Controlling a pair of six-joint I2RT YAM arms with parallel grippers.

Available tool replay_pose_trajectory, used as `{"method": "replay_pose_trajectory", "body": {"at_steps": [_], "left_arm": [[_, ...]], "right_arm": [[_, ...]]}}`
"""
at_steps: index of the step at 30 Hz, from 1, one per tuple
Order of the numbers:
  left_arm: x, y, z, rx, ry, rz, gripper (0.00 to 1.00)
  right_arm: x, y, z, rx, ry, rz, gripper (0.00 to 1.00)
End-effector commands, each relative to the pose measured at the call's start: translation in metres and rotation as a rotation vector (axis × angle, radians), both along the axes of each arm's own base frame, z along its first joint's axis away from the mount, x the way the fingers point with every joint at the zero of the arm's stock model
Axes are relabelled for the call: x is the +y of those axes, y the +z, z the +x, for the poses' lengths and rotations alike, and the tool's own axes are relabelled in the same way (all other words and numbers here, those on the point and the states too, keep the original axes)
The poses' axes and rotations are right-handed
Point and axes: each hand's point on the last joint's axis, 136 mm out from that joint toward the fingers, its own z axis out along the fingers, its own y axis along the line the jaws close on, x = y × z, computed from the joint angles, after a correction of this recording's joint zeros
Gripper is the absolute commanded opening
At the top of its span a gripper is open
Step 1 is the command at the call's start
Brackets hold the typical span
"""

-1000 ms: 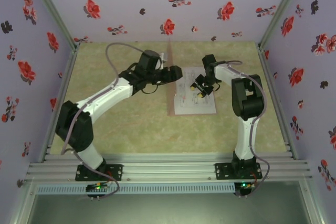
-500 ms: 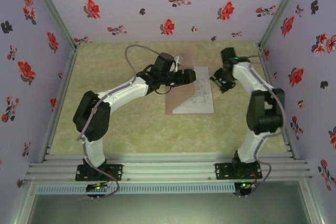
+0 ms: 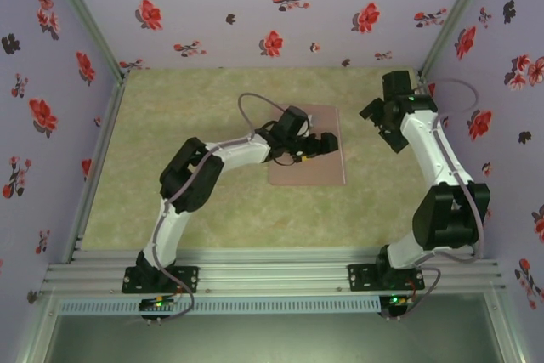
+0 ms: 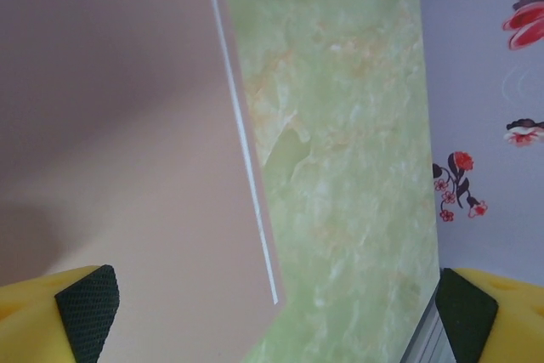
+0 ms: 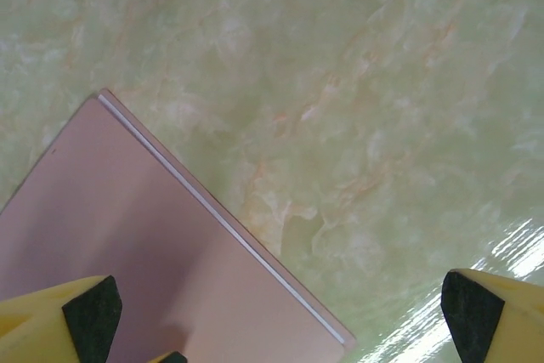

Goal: Put the files into the folder

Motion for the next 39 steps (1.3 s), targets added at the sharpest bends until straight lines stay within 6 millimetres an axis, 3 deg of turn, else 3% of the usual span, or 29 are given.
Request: {"method": "replay_pose_trajectory", "body": {"at_steps": [1, 4, 7, 10, 12, 13, 15, 18, 21, 23, 26, 28, 33, 35, 39], "left_arm": [[0.009, 0.076, 0.022, -0.141, 0.061, -0.081, 0.99], [0.048, 0.123, 0.035, -0.252, 0.138, -0.131, 0.99], [0.121, 0.146, 0.048, -0.332, 0.295, -0.083, 0.99], [0.239, 0.159, 0.046, -0.478, 0.62, 0.302, 0.99], [0.316, 0.172, 0.033, -0.644, 0.819, 0.626, 0.99], [0.341, 0.171, 0.027, -0.695, 0.852, 0.757, 0.99], [0.392, 0.151, 0.015, -0.717, 0.848, 0.982, 0.99], [0.445, 0.106, -0.001, -0.678, 0.783, 1.034, 0.99], [0.472, 0.08, -0.02, -0.769, 0.816, 0.979, 0.99], [0.476, 0.071, -0.024, -0.868, 0.815, 0.95, 0.99], [0.493, 0.04, -0.025, -0.782, 0.819, 0.969, 1.0], [0.496, 0.028, -0.019, -0.793, 0.831, 0.947, 0.99], [0.496, 0.029, 0.023, -0.827, 0.815, 0.896, 1.0], [0.5, 0.03, 0.035, -0.867, 0.789, 0.913, 0.99], [0.529, 0.009, 0.03, -0.831, 0.94, 0.833, 0.99]], "right_arm": [[-0.011, 0.022, -0.006, -0.047, 0.065, -0.102, 0.99], [-0.023, 0.038, -0.013, -0.081, 0.088, -0.201, 0.99], [-0.034, 0.046, -0.025, -0.107, 0.125, -0.307, 0.99], [-0.062, 0.057, -0.046, -0.132, 0.037, -0.534, 0.99], [-0.065, 0.059, -0.043, -0.283, 0.055, -0.599, 0.99], [-0.067, 0.052, -0.042, -0.36, 0.05, -0.615, 0.99], [-0.078, 0.039, -0.047, -0.518, -0.029, -0.668, 0.99], [-0.078, -0.001, -0.051, -0.502, 0.042, -0.734, 0.99], [-0.074, -0.04, -0.049, -0.361, 0.154, -0.747, 0.99], [-0.072, -0.057, -0.045, -0.376, 0.18, -0.744, 0.99], [-0.075, -0.079, -0.038, -0.364, 0.183, -0.721, 0.99], [-0.071, -0.082, -0.025, -0.369, 0.224, -0.705, 0.99], [-0.063, -0.076, 0.014, -0.494, 0.23, -0.674, 0.99], [-0.061, -0.089, 0.024, -0.469, 0.251, -0.654, 0.99], [-0.051, -0.089, 0.024, -0.524, 0.299, -0.648, 0.99]]}}
